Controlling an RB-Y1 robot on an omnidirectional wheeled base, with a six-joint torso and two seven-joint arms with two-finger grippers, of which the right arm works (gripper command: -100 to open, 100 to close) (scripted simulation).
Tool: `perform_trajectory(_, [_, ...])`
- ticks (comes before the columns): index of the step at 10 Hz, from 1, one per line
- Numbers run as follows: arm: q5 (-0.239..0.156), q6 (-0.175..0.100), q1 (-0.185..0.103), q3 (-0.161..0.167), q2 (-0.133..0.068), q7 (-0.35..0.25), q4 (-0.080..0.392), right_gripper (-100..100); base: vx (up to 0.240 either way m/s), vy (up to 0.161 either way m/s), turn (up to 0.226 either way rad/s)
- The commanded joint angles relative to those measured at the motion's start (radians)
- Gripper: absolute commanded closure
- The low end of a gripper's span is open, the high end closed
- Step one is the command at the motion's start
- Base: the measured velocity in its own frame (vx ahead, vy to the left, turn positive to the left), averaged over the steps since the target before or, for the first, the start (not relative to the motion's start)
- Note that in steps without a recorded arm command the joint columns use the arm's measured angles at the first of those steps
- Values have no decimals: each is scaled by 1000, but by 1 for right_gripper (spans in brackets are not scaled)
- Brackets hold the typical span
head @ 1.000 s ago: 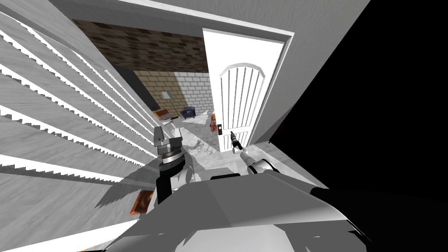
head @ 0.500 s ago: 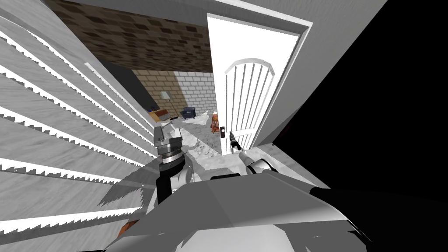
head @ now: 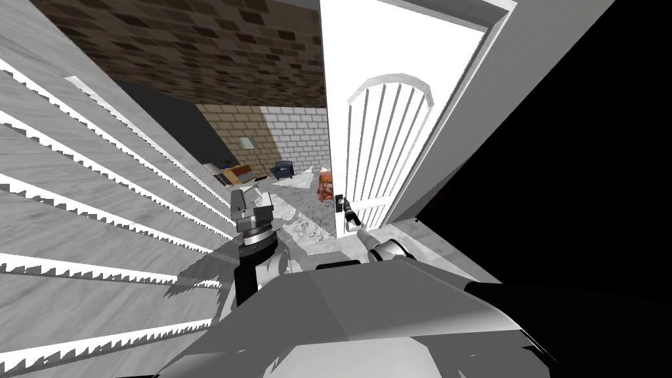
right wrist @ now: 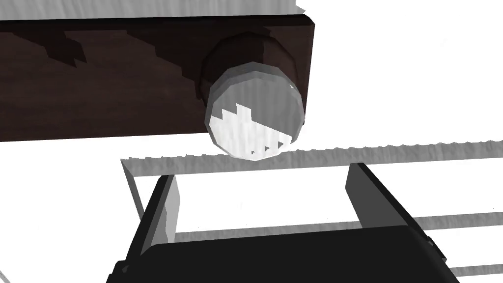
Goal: Pull the door open
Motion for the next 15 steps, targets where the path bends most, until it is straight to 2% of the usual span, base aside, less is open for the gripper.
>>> perform_trajectory(1, [-1,-4,-4,0,6,-1,8,-100,217,154,2])
perform_trajectory(2, [-1,-1,-1,0,4,0,3,-100,100,73,-4])
perform_trajectory(3, [-1,-1,-1,0,4,0,3,100,-14,-8,2])
perform_trajectory(9, [0,1,1,4,1,-1,6,100,-30,-21,15])
perform_trajectory(12, [-1,1,1,5,-8,-4,6,100,-169,-132,79])
perform_trajectory(15, [-4,0,2,8,-25,-10,5,100,-203,-117,73])
